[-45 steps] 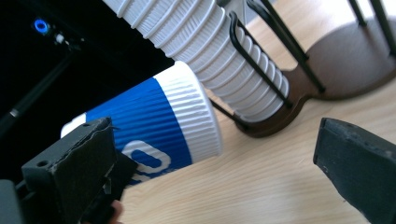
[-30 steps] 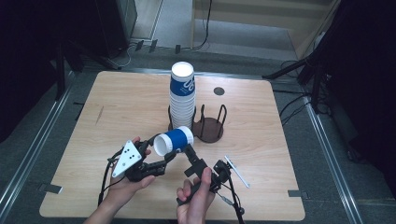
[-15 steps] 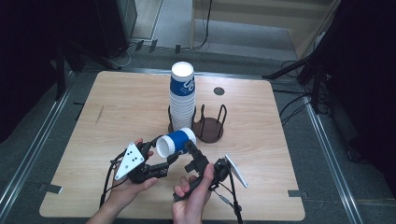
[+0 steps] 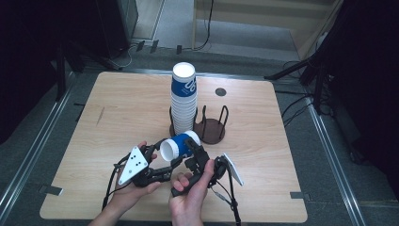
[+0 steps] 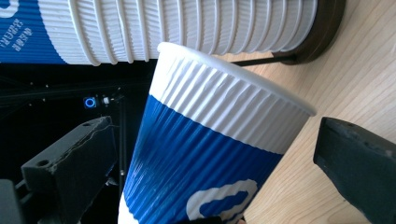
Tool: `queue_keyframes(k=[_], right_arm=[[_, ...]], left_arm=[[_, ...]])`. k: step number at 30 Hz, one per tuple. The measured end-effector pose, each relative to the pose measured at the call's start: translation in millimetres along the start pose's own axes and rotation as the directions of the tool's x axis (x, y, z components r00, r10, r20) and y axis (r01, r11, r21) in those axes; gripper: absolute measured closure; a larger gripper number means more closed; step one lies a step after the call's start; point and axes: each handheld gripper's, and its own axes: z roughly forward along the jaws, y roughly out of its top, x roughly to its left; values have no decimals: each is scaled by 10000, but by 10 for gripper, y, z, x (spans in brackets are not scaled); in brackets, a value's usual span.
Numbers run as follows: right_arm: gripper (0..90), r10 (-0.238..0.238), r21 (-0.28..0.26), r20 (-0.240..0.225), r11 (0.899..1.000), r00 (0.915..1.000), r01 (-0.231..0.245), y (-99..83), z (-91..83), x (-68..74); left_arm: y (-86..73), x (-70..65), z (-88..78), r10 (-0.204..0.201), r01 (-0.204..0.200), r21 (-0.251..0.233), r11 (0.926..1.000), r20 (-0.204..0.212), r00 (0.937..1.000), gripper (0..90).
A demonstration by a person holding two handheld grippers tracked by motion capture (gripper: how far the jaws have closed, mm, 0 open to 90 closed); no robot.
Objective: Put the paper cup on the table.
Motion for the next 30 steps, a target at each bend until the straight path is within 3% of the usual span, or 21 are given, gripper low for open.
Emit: queue_keyframes(k=[11, 15, 30], right_arm=[[0, 825, 697, -628, 9945, 9946, -781, 77, 71, -48], [2, 956, 815, -620, 9926, 9935, -904, 87, 91, -77], [119, 1325, 1023, -564, 9867, 9896, -1263, 93, 127, -107]], left_arm=[[1, -4, -12, 44, -43, -128, 9999, 68, 10000, 290], [-7, -17, -6, 214, -213, -120, 9997, 84, 9997, 290], [-9, -18, -9, 239, -238, -98, 9997, 83, 9997, 289]])
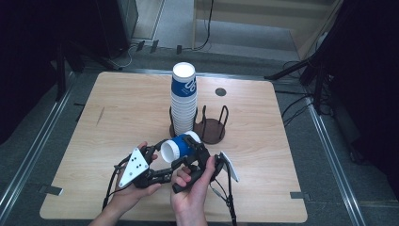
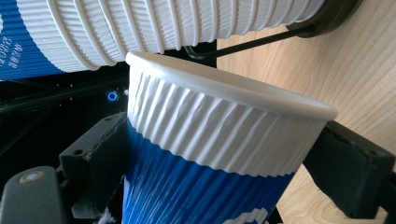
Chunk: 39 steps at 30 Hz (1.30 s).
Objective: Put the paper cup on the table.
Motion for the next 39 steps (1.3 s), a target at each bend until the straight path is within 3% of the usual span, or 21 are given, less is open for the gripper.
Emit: queue_keyframes(k=[21, 26, 29, 39], right_arm=[[213, -49, 79, -340, 10000, 9994, 51, -16, 2, -2], [223, -149, -25, -349, 9999, 9993, 148, -7, -7, 10], [225, -317, -81, -405, 9995, 9987, 314, -1, -21, 26], [227, -711, -277, -627, 9972, 9955, 694, 76, -51, 73]], left_arm=[[-5, 7, -9, 140, -139, 137, 9998, -43, 9999, 277], [15, 10, -26, -111, 111, 267, 9996, -13, 9999, 276], [18, 9, -26, -180, 175, 369, 9992, 124, 9998, 190], [25, 29, -44, -161, 156, 459, 9988, 99, 9998, 165]])
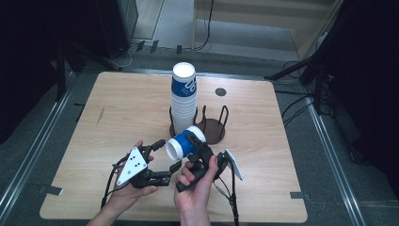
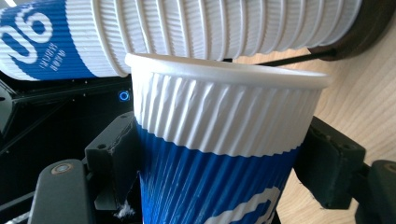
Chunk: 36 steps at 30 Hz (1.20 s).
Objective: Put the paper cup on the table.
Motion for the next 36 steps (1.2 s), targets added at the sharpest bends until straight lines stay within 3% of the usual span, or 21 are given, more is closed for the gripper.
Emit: queue_keyframes(k=[10, 11, 20, 21, 24, 26, 31, 33, 35, 36], right_arm=[[229, -262, -207, -87, 9994, 9996, 260, 55, -17, 55], [229, -521, -333, -136, 9981, 9986, 516, 65, -20, 55], [230, -1182, -595, -72, 9913, 9930, 1176, 104, -67, 128], [230, -1484, -709, -48, 9865, 9889, 1477, 113, -86, 156], [231, -1703, -805, -111, 9824, 9853, 1689, 125, -103, 183], [231, -2143, -972, -166, 9725, 9766, 2117, 132, -127, 225], [231, -2635, -1051, -219, 9599, 9644, 2598, 134, -142, 272], [231, -3000, -1104, -222, 9488, 9537, 2959, 139, -153, 295], [231, -3064, -1108, -194, 9467, 9517, 3025, 142, -157, 304], [231, -3360, -1140, -181, 9364, 9417, 3320, 150, -172, 324]], left_arm=[[2, 22, -29, -7, 7, 65, 10000, -66, 10000, 165], [4, 32, -38, -11, 12, 95, 10000, -69, 10000, 165], [-6, 57, -60, -36, 40, 288, 9996, -119, 9999, 160], [-7, 61, -64, -42, 45, 308, 9995, -110, 9999, 154], [-9, 67, -72, -23, 29, 361, 9993, -146, 9999, 148], [-11, 77, -83, -21, 29, 434, 9991, -187, 9998, 143], [-36, 105, -107, -49, 67, 546, 9985, -329, 9994, 142], [-46, 123, -123, -69, 94, 632, 9980, -392, 9992, 142], [-56, 139, -138, -100, 129, 662, 9977, -433, 9990, 140], [-61, 149, -149, -97, 131, 697, 9975, -479, 9988, 139]])
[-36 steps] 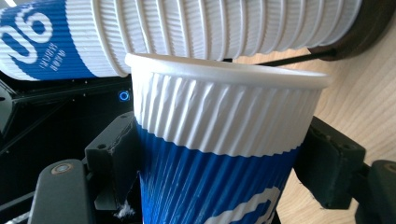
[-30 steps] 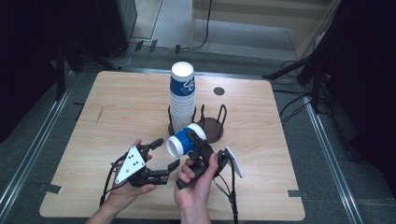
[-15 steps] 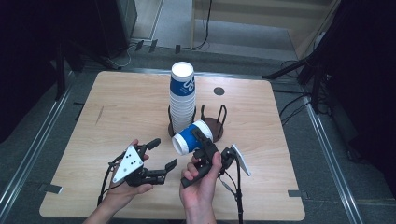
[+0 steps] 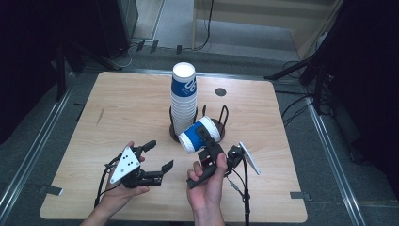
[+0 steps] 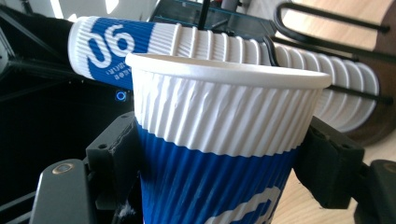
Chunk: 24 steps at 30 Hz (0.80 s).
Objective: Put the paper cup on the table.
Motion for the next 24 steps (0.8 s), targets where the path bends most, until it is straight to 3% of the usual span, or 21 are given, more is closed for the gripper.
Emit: queue_keyframes(k=[1, 4, 6, 8, 9, 10, 12, 13, 14, 15, 17, 21, 23, 24], right_arm=[[231, 0, 0, 0, 10000, 10000, 0, 0, 0, 0], [230, -604, -111, 56, 9981, 9982, 605, 15, -16, 32], [230, -1228, -277, 168, 9920, 9923, 1233, 27, -28, 60], [230, -1400, -369, 194, 9894, 9900, 1407, 31, -34, 60], [231, -1791, -509, 339, 9822, 9832, 1807, 53, -56, 67], [231, -1791, -509, 339, 9822, 9832, 1807, 53, -56, 67], [230, -2306, -646, 506, 9702, 9717, 2335, 79, -76, 70], [230, -2306, -646, 506, 9702, 9717, 2335, 79, -76, 70], [230, -2600, -703, 573, 9620, 9639, 2637, 85, -83, 75], [230, -3043, -769, 661, 9480, 9503, 3090, 90, -100, 98], [230, -3126, -787, 657, 9451, 9476, 3172, 91, -103, 106], [230, -3622, -795, 797, 9264, 9287, 3682, 102, -111, 141], [230, -3989, -819, 990, 9098, 9116, 4070, 122, -128, 169], [230, -3989, -819, 990, 9098, 9116, 4070, 122, -128, 169]], left_arm=[[-6, 10, -10, 1, -1, 30, 10000, -26, 10000, 139], [-21, 39, -38, -97, 98, 112, 9999, -93, 9999, 123], [-34, 59, -59, -172, 174, 180, 9997, -74, 9998, 105], [-53, 75, -83, -156, 161, 293, 9994, -161, 9997, 105], [-75, 95, -108, -226, 235, 376, 9990, -242, 9995, 101], [-75, 95, -108, -226, 235, 376, 9990, -242, 9995, 94], [-95, 119, -136, -290, 304, 451, 9985, -310, 9991, 89], [-104, 126, -150, -323, 342, 517, 9981, -367, 9988, 89], [-113, 135, -163, -368, 390, 529, 9978, -417, 9985, 84], [-121, 142, -178, -456, 483, 561, 9973, -477, 9978, 82], [-131, 141, -194, -470, 505, 615, 9968, -558, 9973, 80], [-166, 152, -231, -573, 613, 729, 9955, -561, 9968, 23], [-181, 173, -258, -652, 703, 721, 9949, -716, 9953, 23], [-181, 173, -258, -652, 703, 721, 9949, -716, 9953, 23]])
